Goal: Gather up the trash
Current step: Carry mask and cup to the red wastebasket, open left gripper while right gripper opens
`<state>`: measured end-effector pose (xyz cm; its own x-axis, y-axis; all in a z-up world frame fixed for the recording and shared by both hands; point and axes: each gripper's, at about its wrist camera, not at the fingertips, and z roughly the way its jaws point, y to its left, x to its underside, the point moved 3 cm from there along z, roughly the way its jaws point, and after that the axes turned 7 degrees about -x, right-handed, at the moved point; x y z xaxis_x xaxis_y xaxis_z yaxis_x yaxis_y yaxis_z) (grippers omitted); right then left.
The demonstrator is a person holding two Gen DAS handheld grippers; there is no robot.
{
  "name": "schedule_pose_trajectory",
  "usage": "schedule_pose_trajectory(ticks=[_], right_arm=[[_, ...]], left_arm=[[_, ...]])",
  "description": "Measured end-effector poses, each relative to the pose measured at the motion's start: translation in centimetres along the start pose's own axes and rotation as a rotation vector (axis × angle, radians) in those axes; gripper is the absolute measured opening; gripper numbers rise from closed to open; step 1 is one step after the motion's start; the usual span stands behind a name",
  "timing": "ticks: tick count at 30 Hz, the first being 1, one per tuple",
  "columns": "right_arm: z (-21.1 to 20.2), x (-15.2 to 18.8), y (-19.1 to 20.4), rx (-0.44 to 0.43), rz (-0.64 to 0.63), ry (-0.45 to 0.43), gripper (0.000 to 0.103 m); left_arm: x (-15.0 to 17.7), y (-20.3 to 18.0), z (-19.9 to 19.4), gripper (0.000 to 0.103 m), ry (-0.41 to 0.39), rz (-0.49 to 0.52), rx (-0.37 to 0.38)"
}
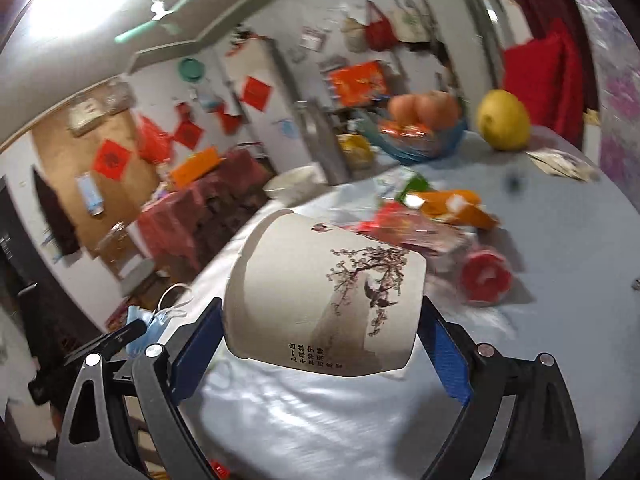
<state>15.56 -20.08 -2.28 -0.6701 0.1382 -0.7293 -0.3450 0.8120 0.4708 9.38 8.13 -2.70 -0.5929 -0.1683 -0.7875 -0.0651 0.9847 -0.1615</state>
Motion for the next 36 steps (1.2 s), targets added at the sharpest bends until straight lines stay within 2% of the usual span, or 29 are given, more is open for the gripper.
schedule_pose_trajectory(ticks=[3,6,10,16,17,19,20,21,25,29,31,36], right_arm=[[-0.4,1.0,2.8,-0.056,-0.047,0.014,0.092],[-0.4,2.3,6.1,-0.112,-0.095,0.040,0.092],[0.0,4.2,10.3,-0.177,-0.150,0.088,0.092],[1.6,6.3,16.1,-0.259,-0.200,0.186,0.092],[1.8,6.6,16.8,-0.268,-0.207,0.199,0.092],[2.4,7.5,18.7,-0.282,-0.226,0.233,0.092],[2.8,7.9,19.4,-0.281,-0.235,0.247,0.092],[3.2,8.5,20.2,-0.278,-0.246,0.268,0.092],[5.2,10.3,23.2,-0.281,-0.285,0.346,0.092],[7.7,13.1,26.6,-0.302,-0.354,0.445,0.092],[9.1,14.9,28.5,-0.324,-0.389,0.513,0.092],[12.8,20.0,33.2,-0.371,-0.490,0.682,0.092]], left_arm=[[0.6,2.2,-2.6,0.030,0.006,0.021,-0.049],[2.3,4.8,-4.6,0.030,0.054,0.049,-0.117],[6.0,9.6,-6.0,0.030,0.172,0.040,-0.215],[13.0,16.5,-5.0,0.031,0.380,-0.049,-0.259],[14.2,17.4,-4.5,0.032,0.412,-0.059,-0.256],[16.0,19.2,-3.6,0.050,0.454,-0.083,-0.278],[16.6,20.0,-3.3,0.066,0.462,-0.099,-0.296],[17.0,20.6,-3.1,0.075,0.467,-0.115,-0.303],[16.8,22.5,-3.4,0.081,0.439,-0.133,-0.327],[14.9,24.7,-5.7,0.096,0.329,-0.140,-0.434],[14.1,26.2,-7.0,0.096,0.287,-0.149,-0.490],[13.1,29.4,-9.3,0.096,0.245,-0.196,-0.564]])
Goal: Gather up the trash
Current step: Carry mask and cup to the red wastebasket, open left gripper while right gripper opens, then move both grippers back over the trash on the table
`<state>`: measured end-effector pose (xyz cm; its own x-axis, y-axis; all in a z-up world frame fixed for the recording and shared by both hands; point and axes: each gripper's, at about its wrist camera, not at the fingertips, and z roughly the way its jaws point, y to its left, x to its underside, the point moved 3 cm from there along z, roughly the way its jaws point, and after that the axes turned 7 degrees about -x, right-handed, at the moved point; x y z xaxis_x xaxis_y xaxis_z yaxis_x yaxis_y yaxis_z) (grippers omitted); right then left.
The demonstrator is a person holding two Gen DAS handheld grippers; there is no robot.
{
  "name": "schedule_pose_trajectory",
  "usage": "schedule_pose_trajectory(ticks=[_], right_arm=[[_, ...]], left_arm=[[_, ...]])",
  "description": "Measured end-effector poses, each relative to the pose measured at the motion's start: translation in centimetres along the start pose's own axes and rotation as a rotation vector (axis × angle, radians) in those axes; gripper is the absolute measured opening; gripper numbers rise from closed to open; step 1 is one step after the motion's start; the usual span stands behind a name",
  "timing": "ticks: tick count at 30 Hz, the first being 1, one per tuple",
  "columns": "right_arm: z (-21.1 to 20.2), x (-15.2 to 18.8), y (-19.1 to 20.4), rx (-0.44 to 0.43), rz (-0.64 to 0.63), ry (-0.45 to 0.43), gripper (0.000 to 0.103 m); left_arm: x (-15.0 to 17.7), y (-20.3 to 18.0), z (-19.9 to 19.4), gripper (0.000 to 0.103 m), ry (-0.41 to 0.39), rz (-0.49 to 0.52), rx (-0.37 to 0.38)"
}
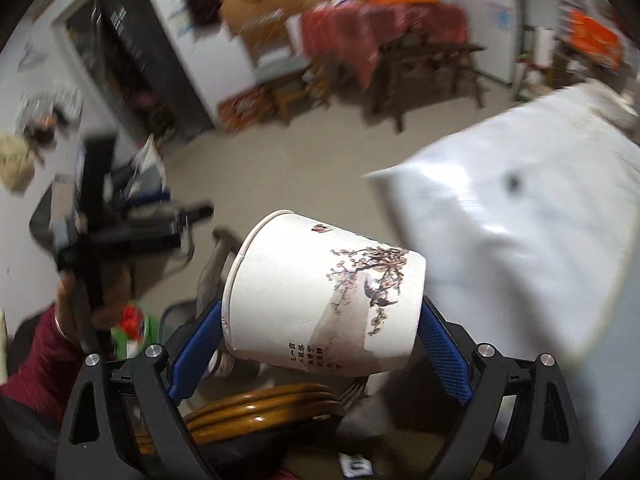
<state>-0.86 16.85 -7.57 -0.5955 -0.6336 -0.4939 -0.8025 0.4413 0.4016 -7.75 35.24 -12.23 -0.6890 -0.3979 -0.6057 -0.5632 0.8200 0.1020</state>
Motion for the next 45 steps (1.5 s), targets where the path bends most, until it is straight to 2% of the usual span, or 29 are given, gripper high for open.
schedule_pose_trajectory(ticks=[5,7,9,17,23,30,35,45], right_arm=[[4.8,-1.3,2.8,-0.008,-0.096,0.096,0.094],[5.5,-1.8,2.7,0.019,-0.109,0.101,0.097],[5.3,-1.5,2.9,0.009,-0.105,0.105,0.097],[3.9,-1.6,1.2,0.054,-0.082,0.042,0.097],[0.3,-1.0,-1.2,0.095,-0.029,-0.043,0.097],[-6.1,0.7,-4.5,0.208,0.010,-0.194,0.097],[-11.1,2.8,-7.4,0.287,0.062,-0.302,0.097],[-19.7,9.3,-14.8,0.451,0.227,-0.461,0.097]], left_arm=[[-0.2,3.1,0.0,0.096,-0.002,-0.060,-0.033],[-0.2,3.9,-0.3,0.096,-0.002,-0.079,-0.030],[-0.1,4.3,-0.2,0.096,-0.002,-0.086,-0.026],[-0.1,2.8,-0.5,0.096,-0.012,-0.049,-0.012],[-0.6,0.3,-2.3,0.096,-0.064,0.013,-0.009],[-1.9,-3.7,-5.0,0.096,-0.120,0.060,0.050],[-2.7,-8.1,-7.2,0.096,-0.166,0.124,0.108],[-3.0,-20.8,-9.2,0.096,-0.180,0.275,0.274]])
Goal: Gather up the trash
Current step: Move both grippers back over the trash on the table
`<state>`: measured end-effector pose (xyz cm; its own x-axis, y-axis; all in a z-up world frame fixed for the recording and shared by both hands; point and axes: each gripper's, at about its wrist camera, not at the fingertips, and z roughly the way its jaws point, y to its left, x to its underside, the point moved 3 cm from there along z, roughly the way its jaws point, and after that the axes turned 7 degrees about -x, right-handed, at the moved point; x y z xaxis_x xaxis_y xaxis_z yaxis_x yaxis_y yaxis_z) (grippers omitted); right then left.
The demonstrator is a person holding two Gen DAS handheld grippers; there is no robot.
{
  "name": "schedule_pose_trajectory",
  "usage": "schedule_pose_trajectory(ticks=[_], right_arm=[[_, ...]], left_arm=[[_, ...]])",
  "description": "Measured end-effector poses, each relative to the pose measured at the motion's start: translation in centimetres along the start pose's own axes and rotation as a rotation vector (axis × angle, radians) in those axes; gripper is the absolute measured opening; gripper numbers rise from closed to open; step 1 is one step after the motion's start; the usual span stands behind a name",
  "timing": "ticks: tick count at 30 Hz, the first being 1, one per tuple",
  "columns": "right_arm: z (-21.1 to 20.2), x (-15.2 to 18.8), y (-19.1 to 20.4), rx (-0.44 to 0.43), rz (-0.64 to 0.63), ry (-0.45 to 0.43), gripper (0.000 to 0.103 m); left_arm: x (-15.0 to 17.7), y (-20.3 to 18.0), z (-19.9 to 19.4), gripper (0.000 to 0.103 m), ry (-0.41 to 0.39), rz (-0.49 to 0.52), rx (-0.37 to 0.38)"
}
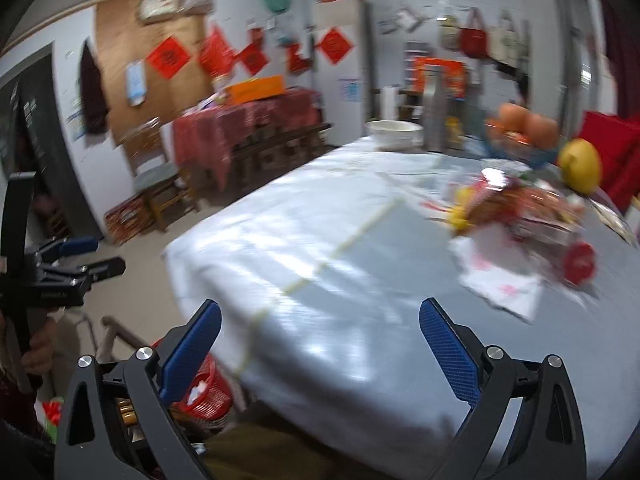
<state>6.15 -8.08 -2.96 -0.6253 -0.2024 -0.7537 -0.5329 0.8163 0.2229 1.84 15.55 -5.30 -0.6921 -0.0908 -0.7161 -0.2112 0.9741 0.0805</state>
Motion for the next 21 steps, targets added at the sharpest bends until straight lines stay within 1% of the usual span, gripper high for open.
schedule_pose_trajectory(ticks=[6,7,10,14,17,19,21], right_arm=[[-1.5,0.6,-6.5,0.071,0.129,-0.040,0.097],[-1.8,0.8,-7.7,0.083,0.150,-0.047,0.097],[-2.0,1.4,-9.9,0.115,0.188,-0.057,0.097],[-2.4,2.1,-13.0,0.185,0.222,-0.067,0.097],[-2.2,2.7,-15.5,0.233,0.269,-0.065,0.097],[-2.0,2.9,-17.5,0.283,0.296,-0.058,0.097],[-2.0,2.9,-19.0,0.300,0.316,-0.057,0.097]], left_arm=[[-2.2,-6.7,1.3,0.096,-0.001,0.024,0.123],[-2.5,-7.6,1.6,0.096,0.003,0.029,0.136],[-3.3,-10.4,2.5,0.096,0.019,0.061,0.167],[-4.7,-14.1,3.8,0.096,0.030,0.104,0.200],[-5.8,-16.7,4.6,0.096,0.034,0.125,0.232],[-6.8,-18.8,5.2,0.096,0.033,0.143,0.262],[-7.8,-20.8,5.8,0.096,0.028,0.163,0.284]])
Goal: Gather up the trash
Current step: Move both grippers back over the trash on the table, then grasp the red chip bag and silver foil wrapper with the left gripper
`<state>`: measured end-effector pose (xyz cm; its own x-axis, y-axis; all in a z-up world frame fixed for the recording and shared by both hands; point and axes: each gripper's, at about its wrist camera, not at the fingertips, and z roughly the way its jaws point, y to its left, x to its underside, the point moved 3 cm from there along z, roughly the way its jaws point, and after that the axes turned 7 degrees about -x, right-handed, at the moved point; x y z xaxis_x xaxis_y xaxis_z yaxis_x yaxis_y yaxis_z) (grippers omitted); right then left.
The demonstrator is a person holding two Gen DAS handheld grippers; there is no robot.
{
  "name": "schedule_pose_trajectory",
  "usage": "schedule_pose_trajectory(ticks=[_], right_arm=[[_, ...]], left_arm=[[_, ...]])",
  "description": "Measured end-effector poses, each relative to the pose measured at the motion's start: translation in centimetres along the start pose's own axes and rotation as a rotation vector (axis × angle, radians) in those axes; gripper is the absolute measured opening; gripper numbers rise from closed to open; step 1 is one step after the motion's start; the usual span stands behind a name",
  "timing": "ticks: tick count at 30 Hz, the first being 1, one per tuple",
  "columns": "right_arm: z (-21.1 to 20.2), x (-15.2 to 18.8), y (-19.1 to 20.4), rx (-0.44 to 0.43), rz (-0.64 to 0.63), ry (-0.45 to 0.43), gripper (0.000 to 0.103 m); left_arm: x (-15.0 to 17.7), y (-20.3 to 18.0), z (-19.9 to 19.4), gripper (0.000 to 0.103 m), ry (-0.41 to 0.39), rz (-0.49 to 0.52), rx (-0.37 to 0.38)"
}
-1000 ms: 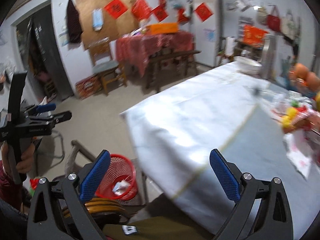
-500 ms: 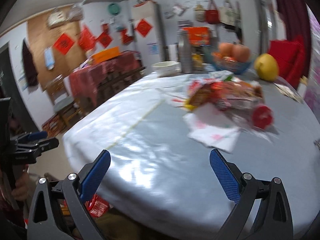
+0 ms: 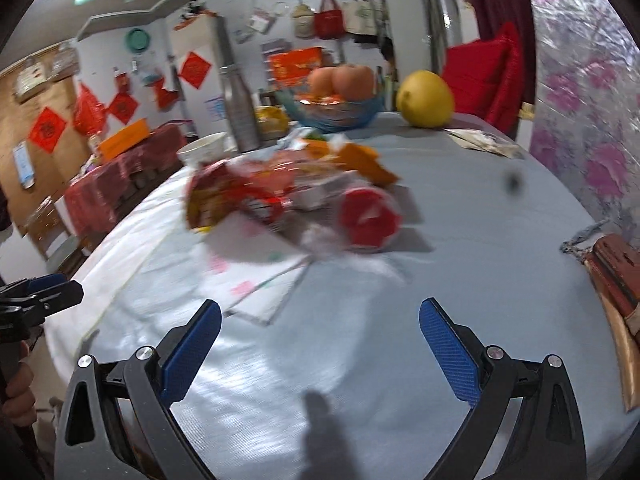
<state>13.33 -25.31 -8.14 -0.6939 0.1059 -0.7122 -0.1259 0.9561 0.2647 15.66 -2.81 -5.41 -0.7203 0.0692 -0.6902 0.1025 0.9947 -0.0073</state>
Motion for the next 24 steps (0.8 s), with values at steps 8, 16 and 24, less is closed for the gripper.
schedule_pose_trajectory(ticks=[8,16,24], right_arm=[[0.6,-3.2,-3.4,0.047,0.031,-0.051,0.097],[1.3,-3.5,-5.0,-0.024,0.107,-0.030,0.098],[1.5,-3.5,-7.1,-0.049,0.225,-0.040,0.098]], left_arm=[[-5.0,-5.6,4.0,0.096,-0.022,0.079,0.047],[-8.4,-8.3,8.2,0.096,-0.008,0.078,0.063],[-7.9,-5.3,6.8,0.045,-0.065,-0.009,0.106]])
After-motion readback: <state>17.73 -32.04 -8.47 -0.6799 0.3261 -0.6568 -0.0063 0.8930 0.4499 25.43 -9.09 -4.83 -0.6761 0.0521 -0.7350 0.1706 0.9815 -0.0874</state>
